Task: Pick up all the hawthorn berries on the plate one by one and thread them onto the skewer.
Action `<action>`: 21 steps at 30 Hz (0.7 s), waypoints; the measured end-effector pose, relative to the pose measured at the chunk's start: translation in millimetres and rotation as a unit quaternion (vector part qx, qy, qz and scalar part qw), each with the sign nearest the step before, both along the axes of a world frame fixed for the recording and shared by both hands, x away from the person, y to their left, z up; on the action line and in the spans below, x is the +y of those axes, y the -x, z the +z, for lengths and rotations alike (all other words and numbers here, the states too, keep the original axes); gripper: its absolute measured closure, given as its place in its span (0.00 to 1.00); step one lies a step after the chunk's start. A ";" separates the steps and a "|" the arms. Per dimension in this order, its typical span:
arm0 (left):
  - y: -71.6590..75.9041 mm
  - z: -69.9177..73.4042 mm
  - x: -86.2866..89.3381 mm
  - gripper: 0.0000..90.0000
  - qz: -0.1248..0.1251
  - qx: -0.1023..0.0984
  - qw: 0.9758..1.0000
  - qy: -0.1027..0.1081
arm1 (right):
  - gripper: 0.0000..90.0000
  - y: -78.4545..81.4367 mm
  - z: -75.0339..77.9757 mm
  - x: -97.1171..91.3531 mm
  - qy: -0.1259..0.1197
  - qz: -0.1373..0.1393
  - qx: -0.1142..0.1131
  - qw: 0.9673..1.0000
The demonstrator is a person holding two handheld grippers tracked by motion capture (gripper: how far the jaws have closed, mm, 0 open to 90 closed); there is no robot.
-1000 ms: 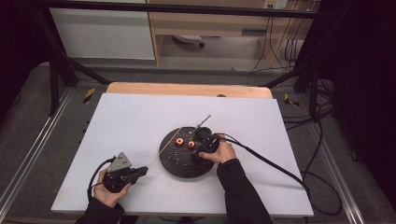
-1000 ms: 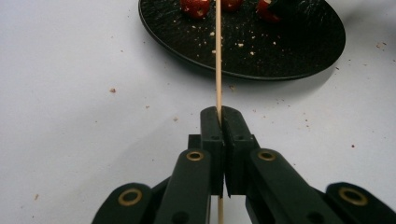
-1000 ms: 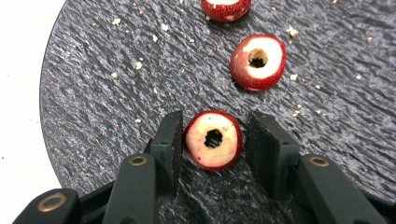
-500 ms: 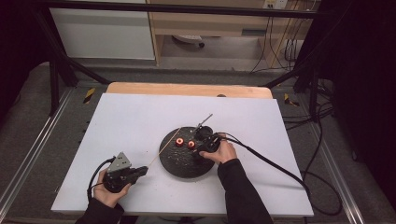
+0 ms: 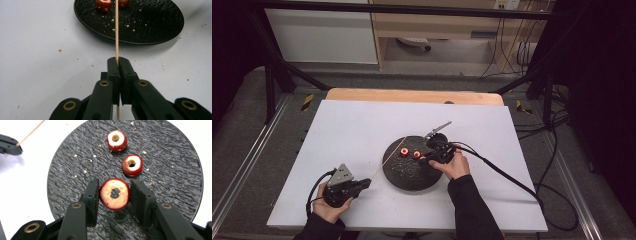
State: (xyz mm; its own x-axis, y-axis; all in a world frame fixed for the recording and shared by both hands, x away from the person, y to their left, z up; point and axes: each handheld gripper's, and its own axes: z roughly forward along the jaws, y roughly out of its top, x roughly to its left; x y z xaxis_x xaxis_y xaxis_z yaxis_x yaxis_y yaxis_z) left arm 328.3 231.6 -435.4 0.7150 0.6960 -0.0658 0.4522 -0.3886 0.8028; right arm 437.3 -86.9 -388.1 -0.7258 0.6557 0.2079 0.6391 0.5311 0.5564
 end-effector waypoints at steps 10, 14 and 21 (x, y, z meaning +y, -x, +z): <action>1.2 -1.2 -1.9 0.98 0.004 -0.001 1.000 0.004 | 0.67 9.6 -3.9 -17.2 -0.093 -0.052 -0.023 0.994; 1.8 -1.2 -2.3 0.98 0.007 -0.002 1.000 0.006 | 0.67 13.8 -4.6 -21.2 -0.128 -0.073 -0.035 0.988; 2.2 -1.1 -2.3 0.98 0.011 -0.003 1.000 0.009 | 0.67 20.3 -11.0 -22.8 -0.187 -0.103 -0.050 0.976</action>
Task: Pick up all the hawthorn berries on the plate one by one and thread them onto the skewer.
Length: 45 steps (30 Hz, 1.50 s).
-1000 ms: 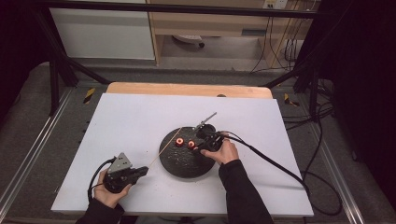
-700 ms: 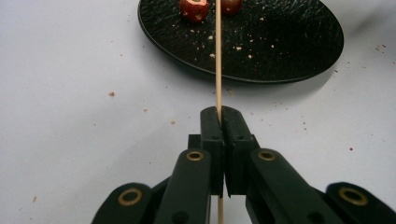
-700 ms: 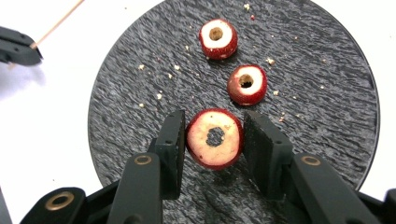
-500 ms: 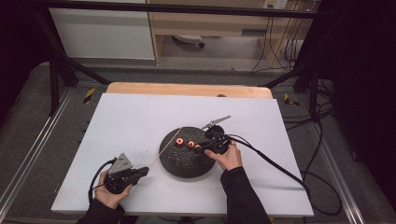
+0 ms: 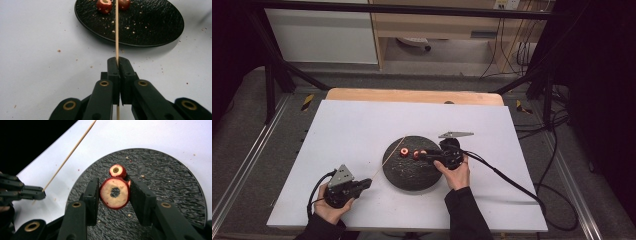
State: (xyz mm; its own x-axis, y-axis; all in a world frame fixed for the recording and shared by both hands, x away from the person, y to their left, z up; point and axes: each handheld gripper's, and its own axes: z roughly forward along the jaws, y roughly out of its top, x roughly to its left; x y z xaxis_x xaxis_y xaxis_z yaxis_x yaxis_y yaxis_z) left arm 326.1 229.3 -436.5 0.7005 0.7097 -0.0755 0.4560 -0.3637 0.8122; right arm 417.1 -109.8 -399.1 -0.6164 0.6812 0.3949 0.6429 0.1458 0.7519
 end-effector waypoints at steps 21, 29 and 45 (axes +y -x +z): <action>1.9 -0.8 -1.7 0.98 0.005 0.001 1.000 0.005 | 0.68 11.5 -16.2 9.7 -0.133 -0.075 -0.036 0.988; 2.1 -1.6 -3.1 0.98 0.008 0.001 1.000 0.004 | 0.68 9.7 -11.9 9.1 -0.161 -0.099 -0.053 0.980; 3.5 -0.5 -9.1 0.98 0.015 -0.001 1.000 0.020 | 0.68 -6.4 -8.5 8.0 -0.221 -0.137 -0.061 0.964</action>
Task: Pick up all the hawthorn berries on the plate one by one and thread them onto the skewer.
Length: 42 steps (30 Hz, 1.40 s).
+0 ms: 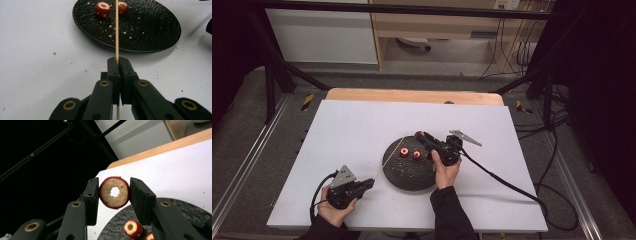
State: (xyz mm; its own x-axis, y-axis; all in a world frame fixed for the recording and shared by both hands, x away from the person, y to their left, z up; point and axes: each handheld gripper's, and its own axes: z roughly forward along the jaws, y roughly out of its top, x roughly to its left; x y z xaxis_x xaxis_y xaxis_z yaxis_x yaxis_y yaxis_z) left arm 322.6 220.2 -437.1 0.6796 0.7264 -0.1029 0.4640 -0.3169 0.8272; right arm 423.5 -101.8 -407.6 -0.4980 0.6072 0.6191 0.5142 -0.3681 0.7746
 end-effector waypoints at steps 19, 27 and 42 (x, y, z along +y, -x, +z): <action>1.9 -0.4 -6.9 0.98 0.007 0.000 1.000 0.026 | 0.68 -14.0 1.8 15.3 -0.052 -0.031 -0.031 0.998; 2.6 -0.6 -10.3 0.98 0.005 -0.001 1.000 0.030 | 0.68 -14.6 -1.4 18.7 -0.076 -0.042 -0.041 0.995; 3.5 -2.4 -18.4 0.98 0.005 0.003 0.999 0.036 | 0.68 -13.0 -3.8 20.6 -0.100 -0.048 -0.049 0.993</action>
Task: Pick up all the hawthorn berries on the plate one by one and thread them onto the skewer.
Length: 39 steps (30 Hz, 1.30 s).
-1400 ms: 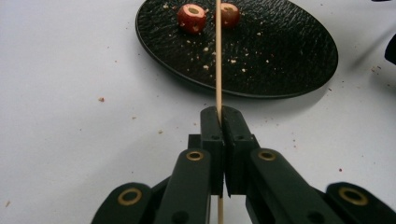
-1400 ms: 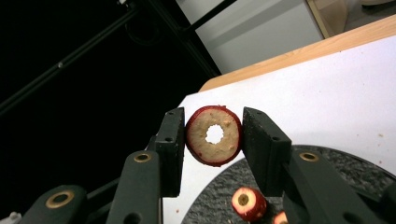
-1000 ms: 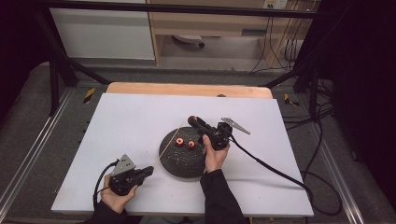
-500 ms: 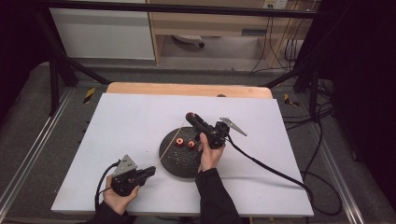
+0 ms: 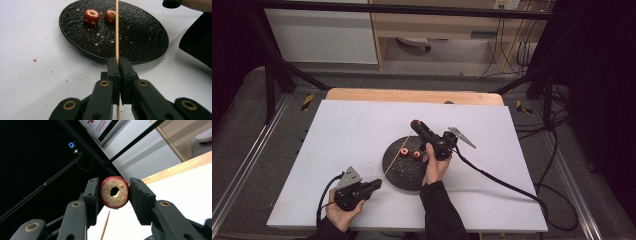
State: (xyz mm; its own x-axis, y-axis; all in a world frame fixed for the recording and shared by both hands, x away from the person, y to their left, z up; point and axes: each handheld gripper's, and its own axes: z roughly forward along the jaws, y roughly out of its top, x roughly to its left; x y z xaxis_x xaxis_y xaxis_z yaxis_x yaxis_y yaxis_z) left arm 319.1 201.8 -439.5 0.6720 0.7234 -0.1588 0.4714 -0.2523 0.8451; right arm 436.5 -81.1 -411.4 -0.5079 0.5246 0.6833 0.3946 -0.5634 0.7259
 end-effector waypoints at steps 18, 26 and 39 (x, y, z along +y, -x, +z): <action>-0.7 -0.1 -7.1 0.98 0.009 0.007 1.000 0.016 | 0.68 2.6 -5.2 3.4 -0.007 0.002 -0.001 1.000; 2.5 2.5 -17.7 0.98 0.021 0.020 0.999 0.035 | 0.68 6.4 -5.2 4.0 -0.009 -0.002 -0.009 1.000; 3.1 11.2 -36.5 0.99 0.044 0.041 0.996 0.061 | 0.68 13.2 -7.2 6.0 -0.008 0.009 -0.013 1.000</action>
State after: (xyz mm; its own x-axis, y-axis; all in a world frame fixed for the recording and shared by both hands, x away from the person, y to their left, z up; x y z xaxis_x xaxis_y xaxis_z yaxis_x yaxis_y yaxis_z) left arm 316.0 165.3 -428.3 0.5877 0.7512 -0.3004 0.5557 -0.1049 0.8247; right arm 423.3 -75.1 -418.6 -0.5346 0.5044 0.6780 0.3864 -0.5676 0.7270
